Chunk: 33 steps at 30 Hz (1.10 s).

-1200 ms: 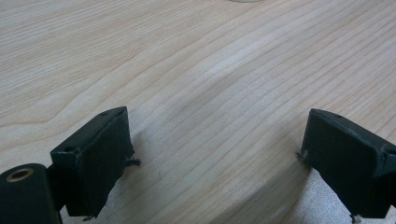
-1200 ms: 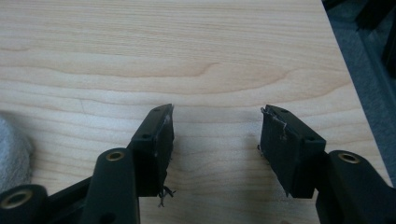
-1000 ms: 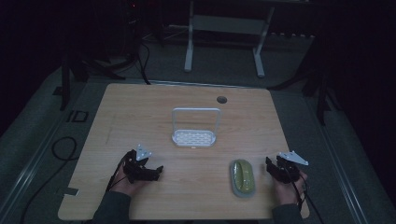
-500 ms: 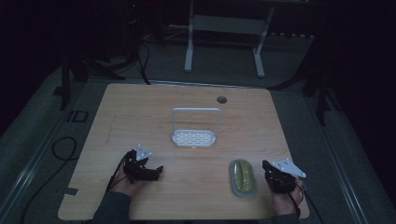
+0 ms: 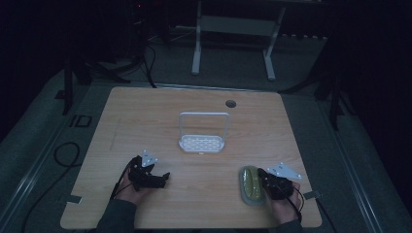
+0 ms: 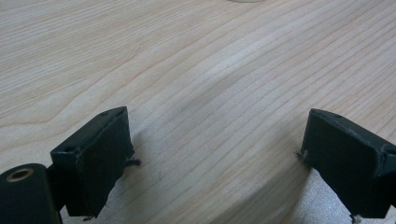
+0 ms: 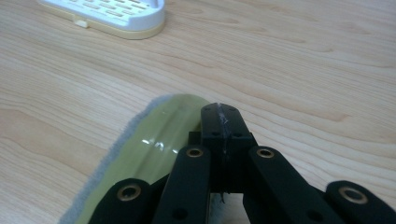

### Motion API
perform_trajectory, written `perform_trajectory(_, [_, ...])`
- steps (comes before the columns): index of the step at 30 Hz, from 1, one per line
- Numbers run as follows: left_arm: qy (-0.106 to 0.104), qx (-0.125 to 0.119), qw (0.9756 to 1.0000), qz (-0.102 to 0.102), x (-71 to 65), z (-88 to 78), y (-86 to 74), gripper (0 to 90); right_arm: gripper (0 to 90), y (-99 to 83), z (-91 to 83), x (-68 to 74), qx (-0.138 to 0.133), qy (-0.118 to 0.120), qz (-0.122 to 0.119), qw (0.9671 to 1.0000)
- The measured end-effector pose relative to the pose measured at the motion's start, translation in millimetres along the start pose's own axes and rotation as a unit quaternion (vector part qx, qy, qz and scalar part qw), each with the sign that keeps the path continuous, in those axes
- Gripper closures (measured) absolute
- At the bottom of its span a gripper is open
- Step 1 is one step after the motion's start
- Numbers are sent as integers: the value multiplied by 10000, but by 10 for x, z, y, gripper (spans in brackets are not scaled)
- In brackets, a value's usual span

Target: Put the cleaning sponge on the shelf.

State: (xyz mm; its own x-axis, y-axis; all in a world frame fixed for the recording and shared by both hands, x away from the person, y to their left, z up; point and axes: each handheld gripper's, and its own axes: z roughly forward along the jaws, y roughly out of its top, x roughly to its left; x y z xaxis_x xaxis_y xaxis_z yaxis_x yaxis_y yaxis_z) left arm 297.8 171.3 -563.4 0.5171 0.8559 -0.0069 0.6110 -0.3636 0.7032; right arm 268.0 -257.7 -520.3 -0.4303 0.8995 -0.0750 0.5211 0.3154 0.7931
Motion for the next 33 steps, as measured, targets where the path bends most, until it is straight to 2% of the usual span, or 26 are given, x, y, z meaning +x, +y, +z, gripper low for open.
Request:
perform_trajectory(10, [2, 3, 10000, 0, 0, 0, 0, 85, 900, 136, 107, 90, 140, 218, -336, 9991])
perform_trajectory(12, [2, 3, 10000, 2, 0, 0, 0, 85, 900, 214, 150, 178, 169, 358, -525, 9978])
perform_trajectory(18, [1, 2, 10000, 3, 0, 0, 0, 85, 900, 323, 180, 333, 195, 591, -844, 9945])
perform_trajectory(22, [2, 3, 10000, 1, 0, 0, 0, 85, 897, 373, 141, 364, 158, 732, -890, 9932])
perform_trajectory(27, [2, 1, 10000, 0, 0, 0, 0, 85, 812, 404, 70, 346, 123, 963, -904, 9912])
perform_trajectory(33, [1, -1, 10000, -2, -1, 0, 0, 85, 723, 399, 28, 350, 226, 1073, -1021, 9887])
